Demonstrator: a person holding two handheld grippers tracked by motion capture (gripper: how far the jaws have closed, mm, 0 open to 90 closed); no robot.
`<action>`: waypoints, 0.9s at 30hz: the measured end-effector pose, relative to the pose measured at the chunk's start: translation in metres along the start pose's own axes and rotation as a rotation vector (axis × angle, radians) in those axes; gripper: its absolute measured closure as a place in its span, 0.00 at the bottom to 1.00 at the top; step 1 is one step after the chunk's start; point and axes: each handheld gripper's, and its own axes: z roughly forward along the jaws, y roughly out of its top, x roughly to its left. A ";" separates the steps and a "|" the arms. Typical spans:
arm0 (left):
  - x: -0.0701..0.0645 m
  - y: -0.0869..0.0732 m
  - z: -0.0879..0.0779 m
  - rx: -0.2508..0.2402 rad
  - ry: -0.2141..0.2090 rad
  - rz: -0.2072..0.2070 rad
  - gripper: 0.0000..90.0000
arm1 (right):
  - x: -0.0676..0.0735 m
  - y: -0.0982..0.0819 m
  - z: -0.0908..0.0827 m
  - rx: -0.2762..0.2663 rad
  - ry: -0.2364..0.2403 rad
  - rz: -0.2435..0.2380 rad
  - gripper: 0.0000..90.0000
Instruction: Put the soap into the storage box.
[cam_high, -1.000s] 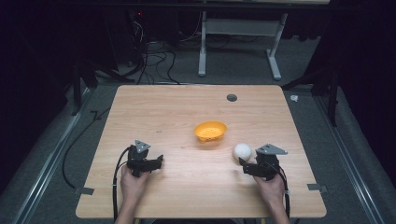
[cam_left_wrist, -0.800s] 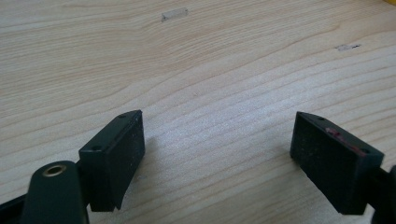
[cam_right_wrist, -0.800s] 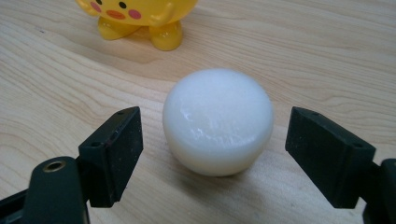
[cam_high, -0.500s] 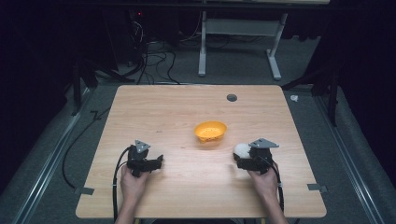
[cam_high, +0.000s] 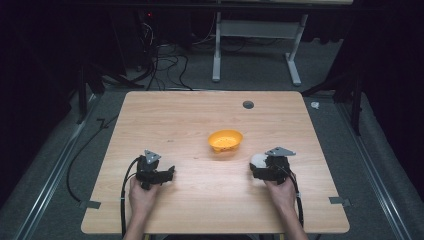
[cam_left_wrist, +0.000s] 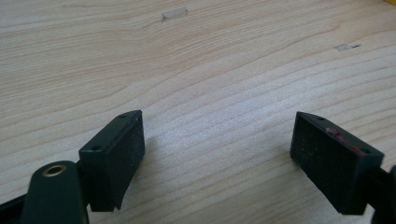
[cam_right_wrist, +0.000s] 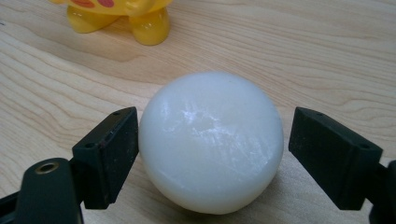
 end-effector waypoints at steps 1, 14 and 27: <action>0.000 0.000 0.000 0.000 0.000 0.000 0.20 | -0.001 0.000 0.001 0.003 0.007 0.008 0.20; 0.000 0.000 0.000 0.000 0.000 0.000 0.20 | 0.000 -0.004 0.011 0.026 0.016 0.008 0.25; 0.000 0.000 0.000 0.000 0.000 0.000 0.20 | 0.002 -0.005 0.011 0.014 0.007 -0.006 0.27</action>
